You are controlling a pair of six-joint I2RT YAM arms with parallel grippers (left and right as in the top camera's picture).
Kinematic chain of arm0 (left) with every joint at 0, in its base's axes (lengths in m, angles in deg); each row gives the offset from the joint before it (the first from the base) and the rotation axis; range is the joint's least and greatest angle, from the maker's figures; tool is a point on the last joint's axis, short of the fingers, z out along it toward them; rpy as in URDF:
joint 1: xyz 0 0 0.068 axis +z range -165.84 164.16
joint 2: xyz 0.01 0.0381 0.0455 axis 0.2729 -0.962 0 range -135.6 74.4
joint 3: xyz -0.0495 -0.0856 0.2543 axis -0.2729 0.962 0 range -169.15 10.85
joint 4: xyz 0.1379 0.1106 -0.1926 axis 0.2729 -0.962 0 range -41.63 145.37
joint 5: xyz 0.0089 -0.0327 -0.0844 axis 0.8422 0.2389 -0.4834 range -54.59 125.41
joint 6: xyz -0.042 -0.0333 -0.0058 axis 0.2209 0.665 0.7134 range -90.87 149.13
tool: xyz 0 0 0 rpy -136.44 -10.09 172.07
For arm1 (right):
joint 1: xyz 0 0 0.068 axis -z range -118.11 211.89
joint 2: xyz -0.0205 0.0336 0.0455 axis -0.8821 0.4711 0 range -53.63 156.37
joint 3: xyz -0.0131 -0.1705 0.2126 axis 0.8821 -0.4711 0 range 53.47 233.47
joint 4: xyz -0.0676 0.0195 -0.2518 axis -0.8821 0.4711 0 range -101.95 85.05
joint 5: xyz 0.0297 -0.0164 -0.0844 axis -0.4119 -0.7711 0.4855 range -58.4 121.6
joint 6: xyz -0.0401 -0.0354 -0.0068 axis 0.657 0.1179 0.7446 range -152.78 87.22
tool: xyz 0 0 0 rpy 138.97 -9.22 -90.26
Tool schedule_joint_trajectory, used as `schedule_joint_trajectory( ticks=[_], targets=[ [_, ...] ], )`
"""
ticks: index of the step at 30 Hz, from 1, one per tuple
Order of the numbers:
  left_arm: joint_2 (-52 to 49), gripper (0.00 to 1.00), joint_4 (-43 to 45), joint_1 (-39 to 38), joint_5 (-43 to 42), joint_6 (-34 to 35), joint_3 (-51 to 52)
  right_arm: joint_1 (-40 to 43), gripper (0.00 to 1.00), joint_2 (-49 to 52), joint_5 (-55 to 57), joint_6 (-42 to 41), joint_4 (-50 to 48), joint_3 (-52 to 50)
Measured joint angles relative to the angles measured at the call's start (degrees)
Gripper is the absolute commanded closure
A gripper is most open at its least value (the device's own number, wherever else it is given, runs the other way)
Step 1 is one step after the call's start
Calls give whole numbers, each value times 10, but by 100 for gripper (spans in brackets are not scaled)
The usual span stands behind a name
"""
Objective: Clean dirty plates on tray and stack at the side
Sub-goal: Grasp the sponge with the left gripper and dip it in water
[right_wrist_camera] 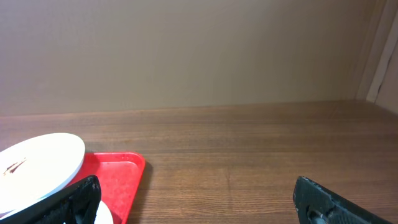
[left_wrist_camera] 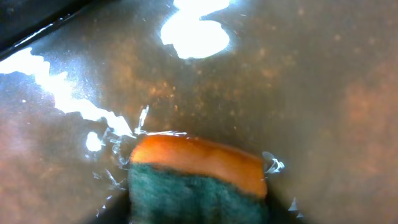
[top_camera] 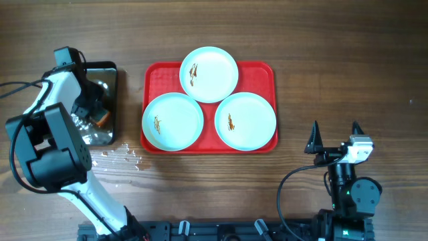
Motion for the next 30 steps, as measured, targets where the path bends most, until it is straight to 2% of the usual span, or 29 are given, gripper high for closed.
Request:
schedule_joint_trajectory(
  ticks=[1,3,5,6,7,8,9,10,11,12,19,20,21,22,23,24,25,26,27,28,29,30],
  targets=[
    [0,0,0,0,-3,0,0,0,0,0,0,0,0,0],
    [0,0,0,0,-9,-4,0,0,0,0,0,0,0,0],
    [0,12,-5,0,-9,-4,-1,0,0,0,0,0,0,0],
    [1,36,-16,0,-9,-4,-2,0,0,0,0,0,0,0],
    [1,91,-23,1,-12,-5,-3,0,0,0,0,0,0,0],
    [3,96,-30,1,-16,-4,-4,0,0,0,0,0,0,0],
    [6,96,-41,1,-18,-4,-4,0,0,0,0,0,0,0],
    [8,83,-44,1,-20,-4,-4,0,0,0,0,0,0,0],
    [11,29,-50,1,-22,-5,-4,0,0,0,0,0,0,0],
    [13,0,-51,1,-23,-8,-4,0,0,0,0,0,0,0],
    [18,0,-74,1,-83,-4,-4,0,0,0,0,0,0,0],
    [18,32,-80,1,-96,-4,-4,0,0,0,0,0,0,0],
    [18,80,-88,1,-109,-4,-4,0,0,0,0,0,0,0],
    [18,96,-92,1,-120,-4,-4,0,0,0,0,0,0,0],
    [18,96,-94,1,-125,-4,-4,0,0,0,0,0,0,0],
    [18,83,-95,1,-127,-4,-4,0,0,0,0,0,0,0],
    [18,32,-95,1,-131,-6,-4,0,0,0,0,0,0,0],
    [18,0,-95,1,-134,-7,-4,0,0,0,0,0,0,0],
    [18,3,-95,1,-135,-6,-4,0,0,0,0,0,0,0],
    [18,72,-94,1,-138,-6,-4,0,0,0,0,0,0,0],
    [18,96,-93,1,-138,-6,-4,0,0,0,0,0,0,0],
    [18,96,-90,1,-138,-3,-4,0,0,0,0,0,0,0]
  ],
)
